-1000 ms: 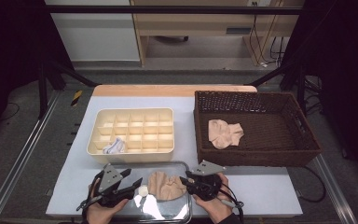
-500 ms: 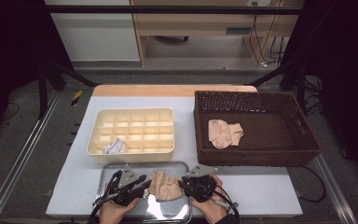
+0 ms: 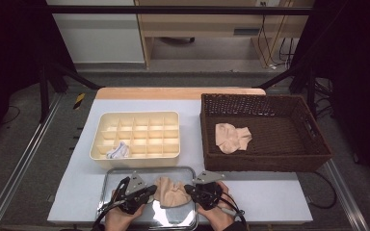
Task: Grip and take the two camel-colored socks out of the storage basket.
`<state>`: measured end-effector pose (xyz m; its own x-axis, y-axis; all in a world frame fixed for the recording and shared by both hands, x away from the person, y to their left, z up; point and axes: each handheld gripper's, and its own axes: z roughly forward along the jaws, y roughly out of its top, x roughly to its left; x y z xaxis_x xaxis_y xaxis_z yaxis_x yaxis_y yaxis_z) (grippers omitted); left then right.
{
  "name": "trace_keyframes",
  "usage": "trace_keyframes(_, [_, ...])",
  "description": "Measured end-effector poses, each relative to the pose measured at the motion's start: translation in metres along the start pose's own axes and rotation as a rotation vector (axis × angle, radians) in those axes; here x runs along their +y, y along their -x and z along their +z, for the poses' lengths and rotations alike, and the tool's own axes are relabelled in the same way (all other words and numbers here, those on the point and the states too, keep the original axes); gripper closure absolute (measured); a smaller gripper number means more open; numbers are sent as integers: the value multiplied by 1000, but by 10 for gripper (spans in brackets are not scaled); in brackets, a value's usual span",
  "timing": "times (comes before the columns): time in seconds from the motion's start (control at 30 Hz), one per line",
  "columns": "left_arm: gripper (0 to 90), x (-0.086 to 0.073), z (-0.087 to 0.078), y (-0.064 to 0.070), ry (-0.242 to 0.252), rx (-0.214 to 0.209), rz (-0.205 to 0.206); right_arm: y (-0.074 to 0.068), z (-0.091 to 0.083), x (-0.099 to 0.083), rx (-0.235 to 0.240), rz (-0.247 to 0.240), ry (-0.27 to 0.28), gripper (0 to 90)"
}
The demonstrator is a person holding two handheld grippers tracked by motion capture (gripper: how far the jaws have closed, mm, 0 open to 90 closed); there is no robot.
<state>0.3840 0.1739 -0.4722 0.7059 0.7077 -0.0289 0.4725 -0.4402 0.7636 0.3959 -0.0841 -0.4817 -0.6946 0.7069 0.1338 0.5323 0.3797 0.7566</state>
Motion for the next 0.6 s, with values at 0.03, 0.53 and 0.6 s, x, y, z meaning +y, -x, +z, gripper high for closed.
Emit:
trace_keyframes(0.03, [895,0,-2,-1,3,-2,-4,0,-1,0,1,-1,-1,900])
trace_keyframes(0.53, [895,-24,-39,-16,-30,11,-57,1,-9,1,-8,7,-7,899])
trace_keyframes(0.6, [895,-24,-39,-15,-30,27,-47,1,-6,0,-2,2,-11,894])
